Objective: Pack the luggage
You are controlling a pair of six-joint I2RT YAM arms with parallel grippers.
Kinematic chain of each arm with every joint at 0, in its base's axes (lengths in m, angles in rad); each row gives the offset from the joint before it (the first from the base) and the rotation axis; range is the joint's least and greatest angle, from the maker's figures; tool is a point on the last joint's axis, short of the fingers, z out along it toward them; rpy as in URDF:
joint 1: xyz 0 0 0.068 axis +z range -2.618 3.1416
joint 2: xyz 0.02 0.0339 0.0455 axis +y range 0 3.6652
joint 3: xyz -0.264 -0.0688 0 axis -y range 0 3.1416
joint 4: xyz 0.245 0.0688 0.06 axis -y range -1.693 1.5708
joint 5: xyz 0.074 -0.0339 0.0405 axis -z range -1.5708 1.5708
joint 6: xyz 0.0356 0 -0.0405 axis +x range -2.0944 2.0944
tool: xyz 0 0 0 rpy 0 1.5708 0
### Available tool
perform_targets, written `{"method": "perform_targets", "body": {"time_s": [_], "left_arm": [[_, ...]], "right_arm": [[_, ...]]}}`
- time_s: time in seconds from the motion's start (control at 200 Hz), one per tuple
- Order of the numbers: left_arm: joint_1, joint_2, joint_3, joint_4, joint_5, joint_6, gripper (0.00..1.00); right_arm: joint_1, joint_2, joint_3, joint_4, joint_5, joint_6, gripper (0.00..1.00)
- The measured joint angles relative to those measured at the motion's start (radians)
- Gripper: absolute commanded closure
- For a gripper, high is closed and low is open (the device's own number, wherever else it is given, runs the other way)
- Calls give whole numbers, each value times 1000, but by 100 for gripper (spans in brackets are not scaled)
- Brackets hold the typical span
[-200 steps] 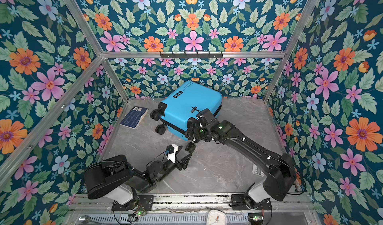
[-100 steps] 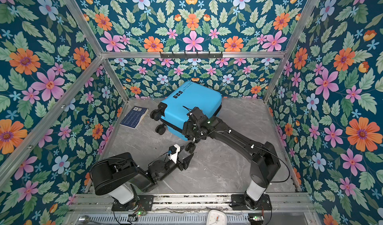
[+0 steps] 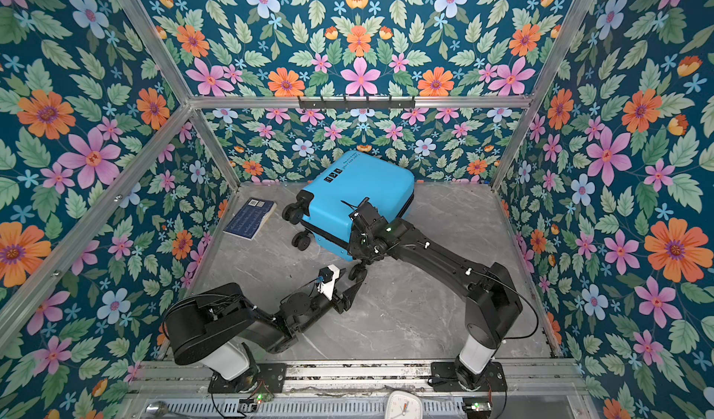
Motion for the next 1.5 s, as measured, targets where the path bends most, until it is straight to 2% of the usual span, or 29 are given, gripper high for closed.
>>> {"method": "perform_targets", "body": {"time_s": [0.265, 0.5, 0.955, 1.145, 1.275, 1.5], "left_arm": [[12, 92, 82, -17, -19, 47, 36], [22, 149, 111, 52, -66, 45, 49], [24, 246, 222, 126, 34, -32, 62], [24, 267, 229, 159, 27, -48, 68], [24, 280, 241, 171, 16, -58, 78], [21, 309, 259, 200, -10, -92, 85]], "right_arm": [[-1, 0, 43, -34, -26, 0, 100], [5, -35, 53, -58, -55, 11, 100], [32, -28, 83, -66, -47, 23, 100], [37, -24, 85, -64, -35, 27, 100], [37, -24, 87, -63, -27, 42, 100], [40, -9, 93, -53, -16, 53, 100]]}}
